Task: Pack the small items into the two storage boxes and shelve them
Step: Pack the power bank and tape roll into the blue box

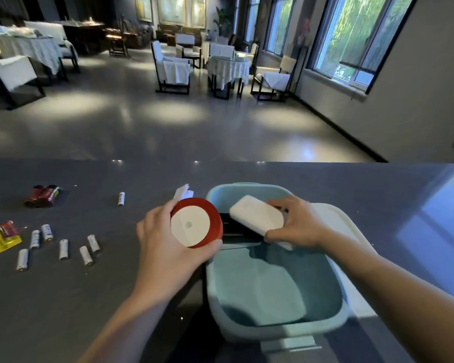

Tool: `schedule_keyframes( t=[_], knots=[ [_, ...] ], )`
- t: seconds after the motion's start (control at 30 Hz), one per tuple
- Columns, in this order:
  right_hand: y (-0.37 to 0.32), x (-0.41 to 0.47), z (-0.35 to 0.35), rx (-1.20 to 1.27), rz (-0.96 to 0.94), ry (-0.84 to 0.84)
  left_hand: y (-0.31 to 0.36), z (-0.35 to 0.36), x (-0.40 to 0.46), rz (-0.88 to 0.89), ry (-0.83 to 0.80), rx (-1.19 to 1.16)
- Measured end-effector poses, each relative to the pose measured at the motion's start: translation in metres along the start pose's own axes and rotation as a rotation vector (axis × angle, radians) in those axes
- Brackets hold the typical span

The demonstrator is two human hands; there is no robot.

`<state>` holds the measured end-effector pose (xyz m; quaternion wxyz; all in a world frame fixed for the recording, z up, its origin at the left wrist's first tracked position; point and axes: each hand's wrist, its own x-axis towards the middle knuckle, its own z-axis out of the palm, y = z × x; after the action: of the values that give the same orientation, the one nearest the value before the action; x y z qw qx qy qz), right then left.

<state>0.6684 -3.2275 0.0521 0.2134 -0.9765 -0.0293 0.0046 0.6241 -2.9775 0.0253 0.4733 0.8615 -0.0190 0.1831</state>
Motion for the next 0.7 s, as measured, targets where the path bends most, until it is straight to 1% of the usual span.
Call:
schedule_keyframes(
  t=[0.13,0.23,0.57,0.7],
  knots=[
    [0.002,0.031,0.018,-0.031,-0.116,-0.112,0.006,0.009,0.012,0.005,0.024,0.051],
    [0.006,0.055,0.025,-0.081,-0.200,-0.202,0.006,0.012,0.012,0.013,0.025,0.043],
    [0.023,0.084,0.025,-0.096,-0.256,-0.415,0.006,0.022,0.009,-0.043,-0.038,0.040],
    [0.020,0.089,0.019,-0.219,-0.304,-0.473,0.008,0.028,0.006,-0.032,-0.053,0.030]
  ],
)
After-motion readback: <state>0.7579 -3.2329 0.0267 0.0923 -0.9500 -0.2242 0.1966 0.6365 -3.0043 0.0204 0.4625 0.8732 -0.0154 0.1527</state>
